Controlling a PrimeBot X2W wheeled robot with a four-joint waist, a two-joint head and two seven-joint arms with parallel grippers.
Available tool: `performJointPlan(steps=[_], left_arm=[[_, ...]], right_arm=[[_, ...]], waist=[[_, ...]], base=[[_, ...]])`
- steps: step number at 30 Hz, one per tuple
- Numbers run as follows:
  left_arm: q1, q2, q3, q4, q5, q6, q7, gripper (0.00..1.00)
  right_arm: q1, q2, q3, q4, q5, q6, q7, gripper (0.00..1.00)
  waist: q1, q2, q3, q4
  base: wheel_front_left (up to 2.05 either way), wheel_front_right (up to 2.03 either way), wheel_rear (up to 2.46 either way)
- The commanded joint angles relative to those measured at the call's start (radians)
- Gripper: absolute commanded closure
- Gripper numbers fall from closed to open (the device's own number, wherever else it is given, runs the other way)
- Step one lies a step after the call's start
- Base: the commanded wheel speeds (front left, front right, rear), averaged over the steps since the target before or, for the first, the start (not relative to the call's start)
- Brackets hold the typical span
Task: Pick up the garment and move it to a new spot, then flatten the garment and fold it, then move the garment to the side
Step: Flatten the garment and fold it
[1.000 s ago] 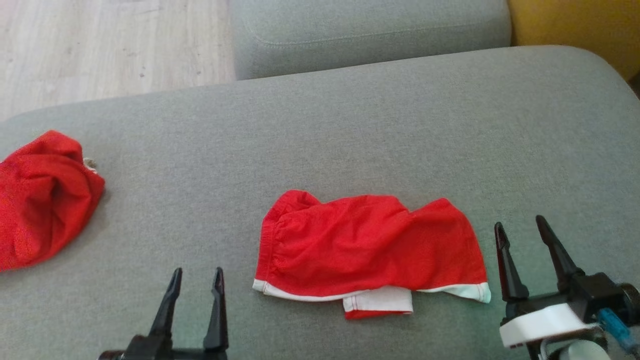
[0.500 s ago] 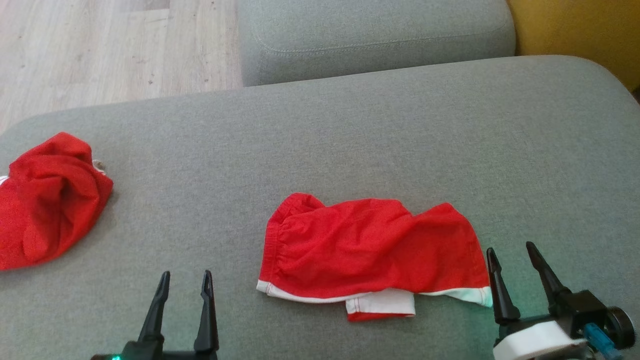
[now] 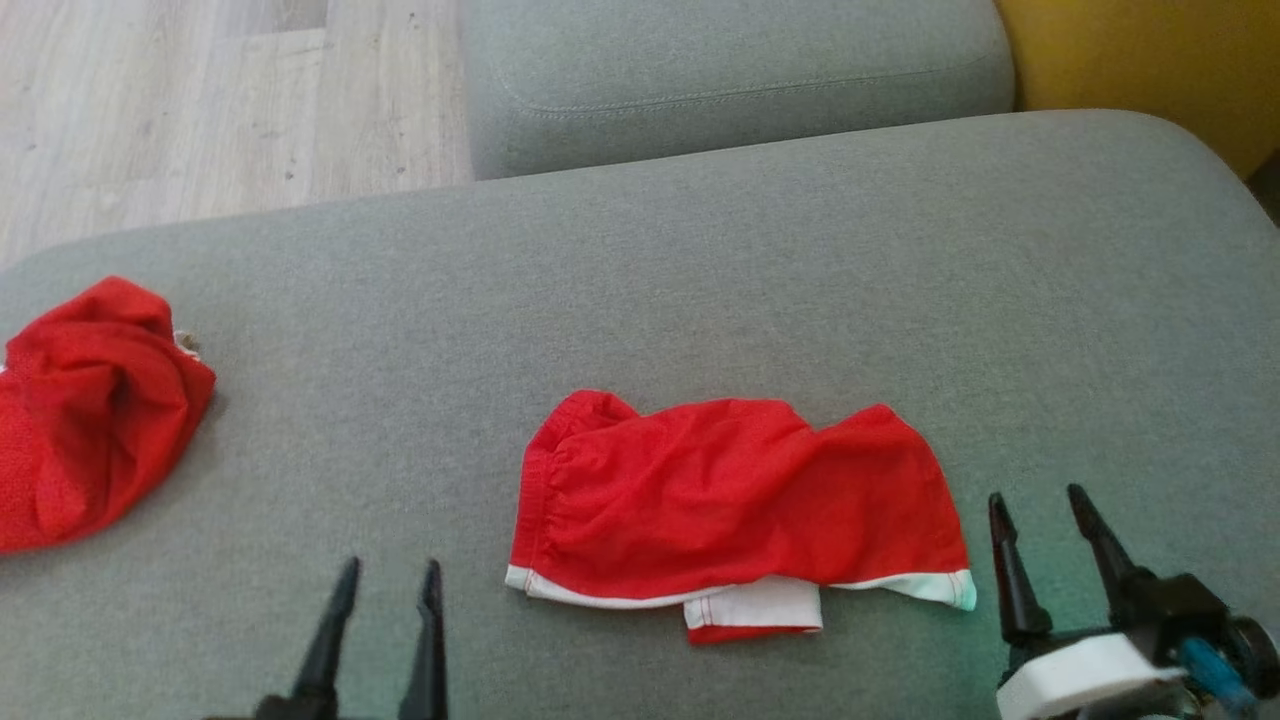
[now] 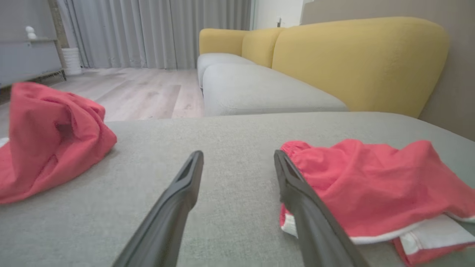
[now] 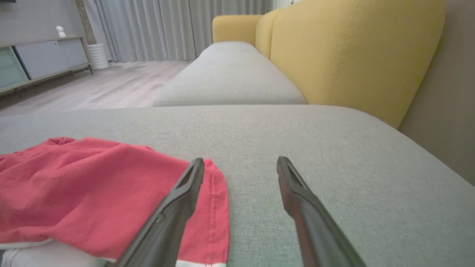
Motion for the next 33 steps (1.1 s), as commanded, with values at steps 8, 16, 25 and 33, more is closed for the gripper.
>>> performJointPlan(steps=[8,16,25,33], left_arm=[[-0.073,-0.011,-0.068,0.056,-0.074,-0.068,0.15,0.0],[-0.142,-0.005,-0.116,0.089,-0.126,-0.087,0.218,0.0],[-0.191,0.014,-0.148,0.142,-0.158,-0.093,0.233,0.0],[-0.239,0.031,-0.166,0.206,-0.168,-0.095,0.237,0.0]], right_arm=[[-0.04,-0.048,0.095,-0.012,0.055,0.008,0.275,0.0],[-0.081,-0.036,0.135,0.045,0.08,0.008,0.382,0.0],[-0.109,-0.033,0.139,0.07,0.083,0.008,0.356,0.0],[-0.127,-0.036,0.156,0.085,0.089,0.008,0.356,0.0]], waist=[[0.0001,-0.0001,0.031,-0.015],[0.0001,-0.0001,0.072,-0.018],[0.0001,-0.0001,0.094,-0.019],[0.0001,-0.0001,0.114,-0.031]], base=[[0.0,0.0,0.0],[0.0,0.0,0.0],[0.0,0.0,0.0],[0.0,0.0,0.0]])
